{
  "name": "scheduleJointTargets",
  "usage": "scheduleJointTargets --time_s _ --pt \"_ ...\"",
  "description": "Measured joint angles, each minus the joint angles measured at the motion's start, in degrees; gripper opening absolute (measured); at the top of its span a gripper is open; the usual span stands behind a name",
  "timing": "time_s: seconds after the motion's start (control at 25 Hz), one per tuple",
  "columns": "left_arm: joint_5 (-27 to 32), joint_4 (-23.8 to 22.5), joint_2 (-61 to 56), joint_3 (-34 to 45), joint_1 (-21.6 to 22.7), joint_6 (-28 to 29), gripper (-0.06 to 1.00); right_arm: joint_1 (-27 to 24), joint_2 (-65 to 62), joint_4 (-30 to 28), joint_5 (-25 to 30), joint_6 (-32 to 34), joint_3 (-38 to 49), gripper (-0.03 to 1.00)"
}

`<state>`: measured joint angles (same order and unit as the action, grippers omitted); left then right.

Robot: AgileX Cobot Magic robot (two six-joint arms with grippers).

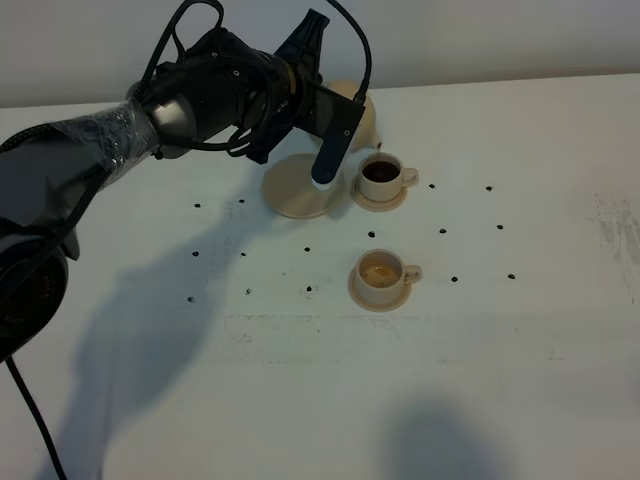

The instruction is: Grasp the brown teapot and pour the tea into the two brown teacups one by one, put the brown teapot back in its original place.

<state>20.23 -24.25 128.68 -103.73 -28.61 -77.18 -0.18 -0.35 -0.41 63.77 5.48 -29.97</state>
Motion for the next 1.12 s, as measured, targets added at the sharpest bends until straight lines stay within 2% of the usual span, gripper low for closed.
scheduleJointTargets --time_s 0.28,0.6,0.84,1.12 --pt "4.04 3.98 0.0 0.0 0.0 1.21 0.09 0.0 0.0 0.0 0.0 0.0 0.0 0.5" --pt "8.28 9.08 -1.44 0.0 0.0 12.87 0.09 0.0 0.0 0.0 0.0 0.0 0.0 0.5" --pt "16.31 14.16 -4.16 0.0 0.0 19.61 0.09 0.0 0.0 0.0 0.0 0.0 0.0 0.5" --pt "25.43 21.69 -4.32 0.0 -0.68 22.96 0.09 0.0 0.0 0.0 0.0 0.0 0.0 0.5"
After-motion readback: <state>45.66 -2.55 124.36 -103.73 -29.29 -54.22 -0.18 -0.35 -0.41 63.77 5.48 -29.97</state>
